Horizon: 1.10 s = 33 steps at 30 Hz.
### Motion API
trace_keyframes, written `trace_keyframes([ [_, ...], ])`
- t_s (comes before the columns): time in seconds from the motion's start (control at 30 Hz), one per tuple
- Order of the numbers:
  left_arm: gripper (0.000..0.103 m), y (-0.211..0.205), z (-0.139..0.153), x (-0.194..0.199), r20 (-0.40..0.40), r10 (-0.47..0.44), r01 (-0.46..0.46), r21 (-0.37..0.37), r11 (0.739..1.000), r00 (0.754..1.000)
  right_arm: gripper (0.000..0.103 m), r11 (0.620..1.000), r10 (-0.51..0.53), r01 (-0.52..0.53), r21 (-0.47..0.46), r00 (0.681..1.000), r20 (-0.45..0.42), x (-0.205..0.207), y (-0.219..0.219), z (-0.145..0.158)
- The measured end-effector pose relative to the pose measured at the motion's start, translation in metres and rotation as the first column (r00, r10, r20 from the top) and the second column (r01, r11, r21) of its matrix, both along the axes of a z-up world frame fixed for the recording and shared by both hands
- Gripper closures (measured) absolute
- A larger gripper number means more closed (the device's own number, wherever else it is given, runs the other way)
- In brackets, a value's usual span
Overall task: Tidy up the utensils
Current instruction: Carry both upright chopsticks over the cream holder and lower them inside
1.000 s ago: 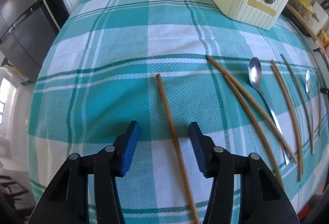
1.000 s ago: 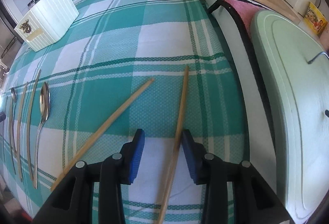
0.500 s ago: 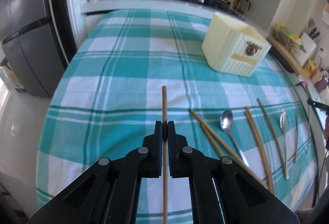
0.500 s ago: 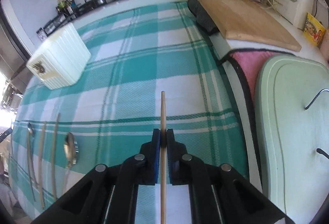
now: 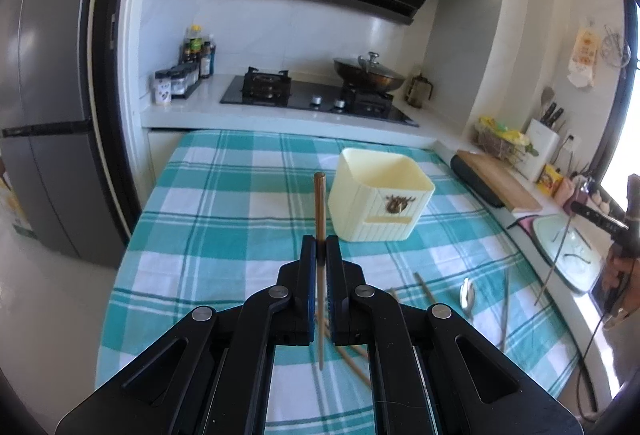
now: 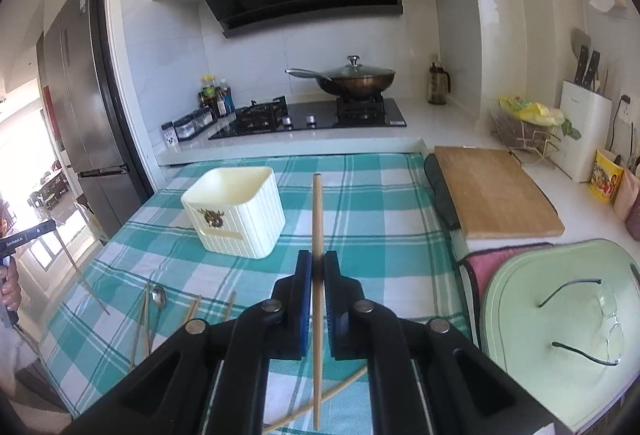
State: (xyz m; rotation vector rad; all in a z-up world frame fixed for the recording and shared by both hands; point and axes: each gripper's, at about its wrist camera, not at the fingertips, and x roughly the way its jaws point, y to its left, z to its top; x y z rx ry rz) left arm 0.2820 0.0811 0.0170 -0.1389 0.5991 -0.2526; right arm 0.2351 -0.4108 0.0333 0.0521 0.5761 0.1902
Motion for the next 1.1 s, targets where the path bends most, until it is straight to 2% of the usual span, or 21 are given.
trace_keyframes([
  [0.23,0.101,-0.022,0.062,0.039,0.111,-0.031,0.037,-0.051,0.998,0.993,0.097,0.999,0.022,-0.027,0.039,0.993,0.112,0.041,0.031,0.034],
  [0.37,0.101,-0.045,0.101,0.073,0.214,-0.023,0.038,-0.068,0.997,0.977,0.097,0.996,0.07,-0.081,0.05,0.979,0.193,0.076,0.063,0.058],
  [0.43,0.101,-0.056,0.112,0.094,0.245,-0.001,0.02,-0.075,0.997,0.97,0.097,0.995,0.081,-0.093,0.044,0.968,0.237,0.096,0.083,0.069],
  [0.53,0.101,-0.07,0.115,0.127,0.271,0.035,-0.014,-0.078,0.997,0.962,0.097,0.994,0.094,-0.109,0.03,0.942,0.322,0.119,0.111,0.081],
  [0.6,0.101,-0.079,0.108,0.148,0.256,0.043,-0.024,-0.079,0.997,0.966,0.097,0.994,0.1,-0.108,-0.002,0.914,0.393,0.133,0.131,0.083],
  [0.67,0.101,-0.087,0.095,0.17,0.216,0.043,-0.027,-0.078,0.997,0.975,0.097,0.993,0.11,-0.112,-0.02,0.898,0.426,0.147,0.148,0.078],
  [0.77,0.101,-0.097,0.066,0.199,0.127,0.032,-0.024,-0.06,0.998,0.991,0.097,0.992,0.12,-0.121,-0.02,0.917,0.38,0.177,0.165,0.059],
  [0.87,0.101,-0.105,0.03,0.225,0.004,0.02,-0.019,-0.042,0.999,1.0,0.097,0.991,0.133,-0.133,-0.014,0.96,0.246,0.211,0.172,0.03],
  [0.93,0.101,-0.108,0.007,0.24,-0.07,0.029,-0.03,-0.016,0.999,0.997,0.097,0.99,0.141,-0.141,-0.013,0.982,0.126,0.233,0.175,0.007],
  [1.03,0.101,-0.117,-0.016,0.246,-0.129,0.007,-0.007,0.004,1.0,0.992,0.097,0.989,0.145,-0.145,-0.012,0.989,-0.012,0.252,0.176,-0.024],
  [1.1,0.1,-0.124,-0.025,0.247,-0.16,-0.02,0.024,0.024,0.999,0.987,0.097,0.99,0.139,-0.14,-0.009,0.988,-0.063,0.258,0.174,-0.039],
])
